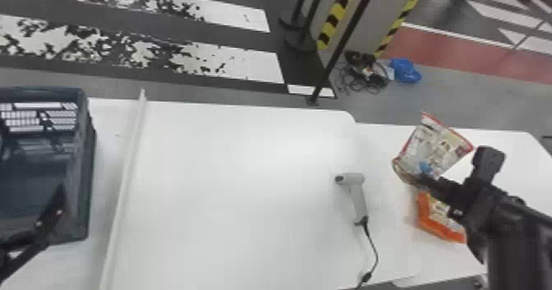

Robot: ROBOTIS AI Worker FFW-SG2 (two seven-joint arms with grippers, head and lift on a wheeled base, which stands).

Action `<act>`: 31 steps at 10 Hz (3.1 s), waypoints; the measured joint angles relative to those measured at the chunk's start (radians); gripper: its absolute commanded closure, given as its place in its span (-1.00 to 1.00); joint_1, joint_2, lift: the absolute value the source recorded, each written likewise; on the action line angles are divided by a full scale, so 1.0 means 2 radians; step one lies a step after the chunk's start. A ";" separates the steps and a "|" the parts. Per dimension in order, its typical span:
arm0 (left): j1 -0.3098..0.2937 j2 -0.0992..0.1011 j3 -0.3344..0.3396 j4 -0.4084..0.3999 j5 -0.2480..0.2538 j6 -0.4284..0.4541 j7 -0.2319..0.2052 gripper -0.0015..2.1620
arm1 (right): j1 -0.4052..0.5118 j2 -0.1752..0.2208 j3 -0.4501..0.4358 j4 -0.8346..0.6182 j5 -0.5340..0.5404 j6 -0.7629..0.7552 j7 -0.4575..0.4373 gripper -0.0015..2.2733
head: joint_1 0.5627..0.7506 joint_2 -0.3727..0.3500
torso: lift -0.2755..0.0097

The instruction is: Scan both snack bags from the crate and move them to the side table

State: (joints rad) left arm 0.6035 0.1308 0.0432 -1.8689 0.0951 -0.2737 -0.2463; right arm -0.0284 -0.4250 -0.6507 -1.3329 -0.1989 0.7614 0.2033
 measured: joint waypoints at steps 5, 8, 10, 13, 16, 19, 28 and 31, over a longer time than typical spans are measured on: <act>0.001 0.001 0.001 -0.001 0.002 -0.004 0.000 -0.94 | -0.130 -0.090 0.036 0.269 0.017 -0.225 -0.063 0.98 | 0.41 -0.94 | 0.73; 0.001 0.003 0.001 0.000 0.005 -0.012 0.000 -0.94 | -0.178 -0.110 0.063 0.344 0.053 -0.260 -0.082 0.66 | 0.41 -0.94 | 0.73; 0.002 0.006 0.001 0.000 0.006 -0.013 0.000 -0.94 | -0.180 -0.106 0.068 0.346 0.050 -0.251 -0.101 -0.32 | 0.41 -0.94 | 0.73; 0.003 0.010 0.002 -0.001 0.011 -0.015 0.000 -0.94 | -0.177 -0.103 0.068 0.344 0.035 -0.190 -0.104 -0.98 | 0.41 -0.94 | 0.73; 0.006 0.013 0.003 -0.001 0.015 -0.023 0.000 -0.94 | -0.170 -0.102 0.067 0.343 0.028 -0.184 -0.109 -0.96 | 0.41 -0.94 | 0.73; 0.006 0.013 0.004 -0.001 0.015 -0.026 0.000 -0.94 | -0.128 -0.090 0.059 0.279 0.000 -0.146 -0.108 -0.96 | 0.41 -0.94 | 0.73; 0.009 -0.005 0.004 -0.006 0.008 -0.024 0.003 -0.94 | 0.164 0.106 0.091 -0.228 -0.054 -0.122 -0.041 -0.97 | 0.41 -0.94 | 0.73; 0.008 -0.008 -0.002 -0.006 0.004 -0.020 0.003 -0.94 | 0.230 0.155 0.144 -0.320 -0.047 -0.153 -0.041 -0.96 | 0.41 -0.70 | 0.73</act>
State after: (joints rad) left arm 0.6204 0.1153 0.0386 -1.8819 0.1026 -0.3129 -0.2408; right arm 0.4315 -0.1151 -0.3621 -1.9729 -0.2925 0.4558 0.1206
